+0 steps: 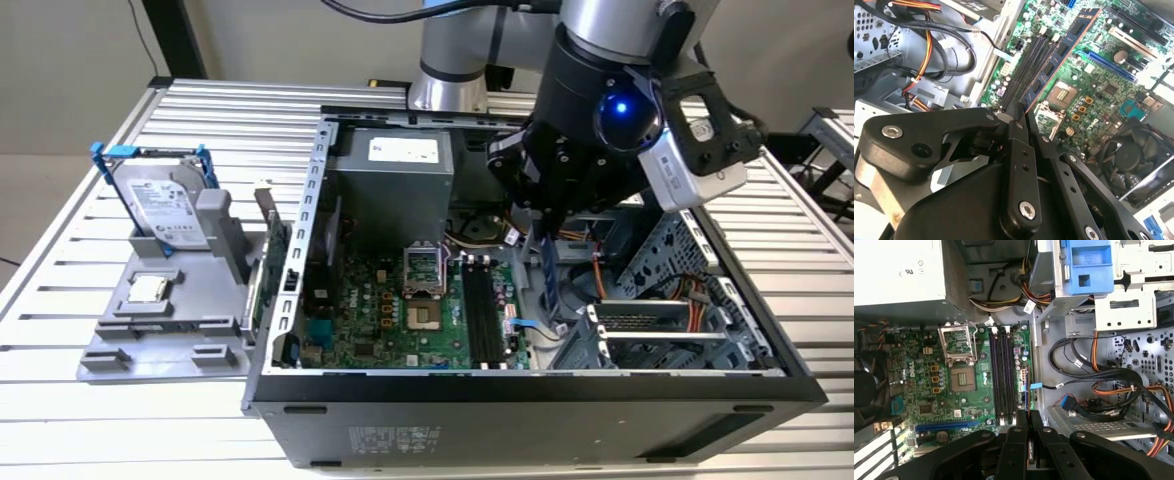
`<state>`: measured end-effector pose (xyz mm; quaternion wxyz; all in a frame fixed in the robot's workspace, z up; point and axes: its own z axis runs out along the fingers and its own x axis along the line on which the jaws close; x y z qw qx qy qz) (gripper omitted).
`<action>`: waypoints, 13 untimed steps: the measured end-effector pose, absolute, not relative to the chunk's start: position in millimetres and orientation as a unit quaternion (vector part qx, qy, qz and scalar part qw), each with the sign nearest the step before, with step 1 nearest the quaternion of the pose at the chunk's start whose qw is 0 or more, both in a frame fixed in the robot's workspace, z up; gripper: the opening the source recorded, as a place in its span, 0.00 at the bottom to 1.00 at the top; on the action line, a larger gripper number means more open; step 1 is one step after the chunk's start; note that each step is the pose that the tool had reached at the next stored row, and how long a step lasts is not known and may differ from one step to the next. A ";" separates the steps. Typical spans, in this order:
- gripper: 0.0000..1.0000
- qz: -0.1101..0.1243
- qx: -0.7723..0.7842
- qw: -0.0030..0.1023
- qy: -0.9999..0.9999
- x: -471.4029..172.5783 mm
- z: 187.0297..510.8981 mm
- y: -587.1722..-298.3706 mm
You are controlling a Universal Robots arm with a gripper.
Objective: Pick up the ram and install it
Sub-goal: 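Insert the ram into the slot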
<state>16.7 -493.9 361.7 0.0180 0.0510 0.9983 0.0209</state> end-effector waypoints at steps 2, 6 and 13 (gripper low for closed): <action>0.00 0.021 0.051 0.018 0.998 18.1 358.1 -493.9; 0.00 0.021 0.051 0.018 0.998 22.0 350.7 -493.8; 0.00 0.012 0.051 0.018 0.998 23.6 341.1 -486.9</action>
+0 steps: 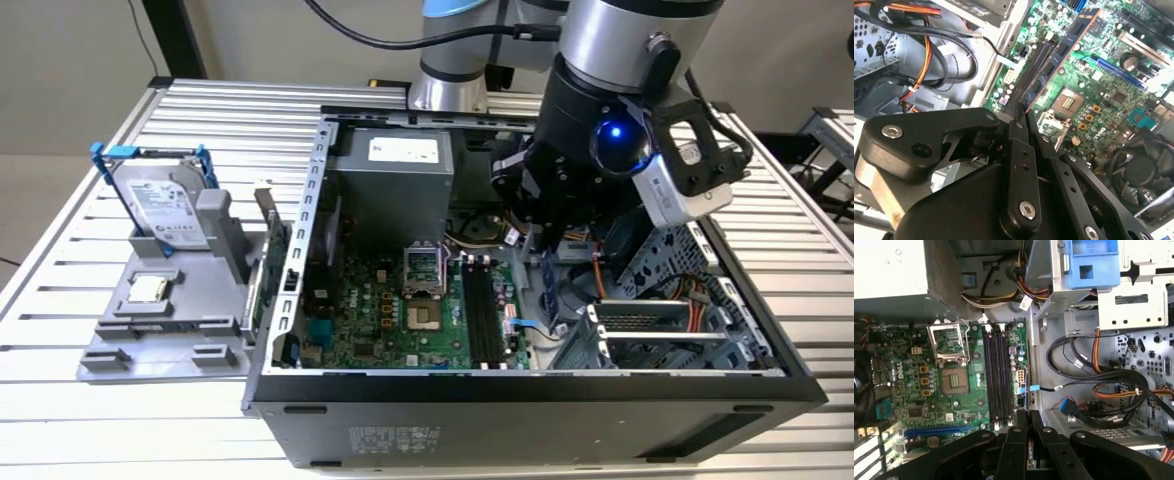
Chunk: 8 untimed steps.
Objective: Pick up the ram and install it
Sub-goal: 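Insert the ram into the slot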
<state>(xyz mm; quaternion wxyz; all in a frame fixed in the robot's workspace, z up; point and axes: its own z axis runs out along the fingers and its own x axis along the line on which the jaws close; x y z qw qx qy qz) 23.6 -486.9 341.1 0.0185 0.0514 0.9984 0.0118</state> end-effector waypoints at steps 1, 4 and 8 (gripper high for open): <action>0.00 0.011 0.051 0.019 0.998 23.6 339.5 -483.9; 0.00 0.011 0.051 0.019 0.998 23.6 335.3 -471.1; 0.00 0.011 0.051 0.019 0.998 23.1 328.3 -452.9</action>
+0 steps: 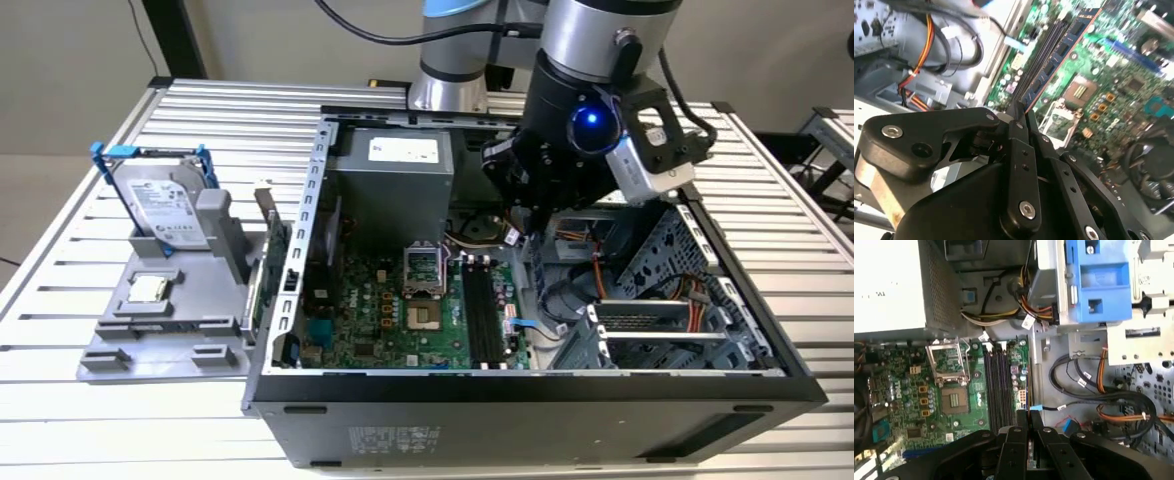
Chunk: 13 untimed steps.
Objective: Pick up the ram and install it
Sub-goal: 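Insert the ram into the slot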
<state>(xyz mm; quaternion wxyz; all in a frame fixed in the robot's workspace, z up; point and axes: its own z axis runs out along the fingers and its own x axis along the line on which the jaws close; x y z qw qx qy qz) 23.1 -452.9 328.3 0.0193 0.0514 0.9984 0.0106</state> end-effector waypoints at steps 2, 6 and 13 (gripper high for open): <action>0.00 0.011 0.051 0.020 0.998 22.2 324.6 -444.8; 0.00 0.011 0.050 0.021 0.998 21.2 317.3 -438.5; 0.00 0.011 0.043 0.020 0.999 21.0 304.6 -438.7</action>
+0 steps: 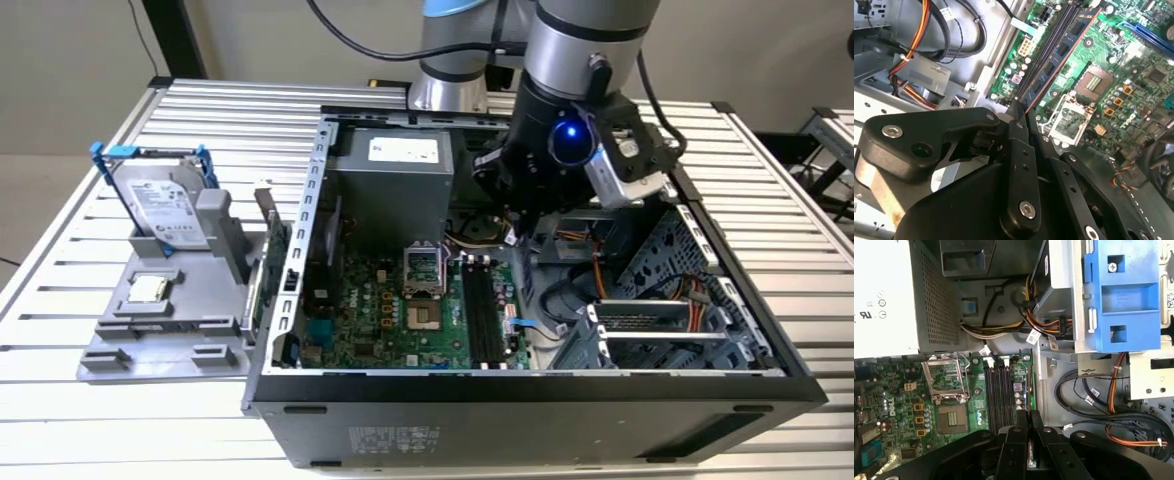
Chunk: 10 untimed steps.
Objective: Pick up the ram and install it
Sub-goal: 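Insert the ram into the slot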
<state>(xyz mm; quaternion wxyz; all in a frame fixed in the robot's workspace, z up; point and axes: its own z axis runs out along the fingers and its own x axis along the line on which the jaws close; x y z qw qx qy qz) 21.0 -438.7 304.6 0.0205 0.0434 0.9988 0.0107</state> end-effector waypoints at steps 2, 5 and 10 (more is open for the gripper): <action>0.00 0.011 0.037 0.020 0.999 20.8 301.2 -438.7; 0.00 0.011 0.024 0.020 0.999 20.7 297.3 -439.0; 0.00 0.011 0.014 0.019 1.000 16.9 289.8 -439.4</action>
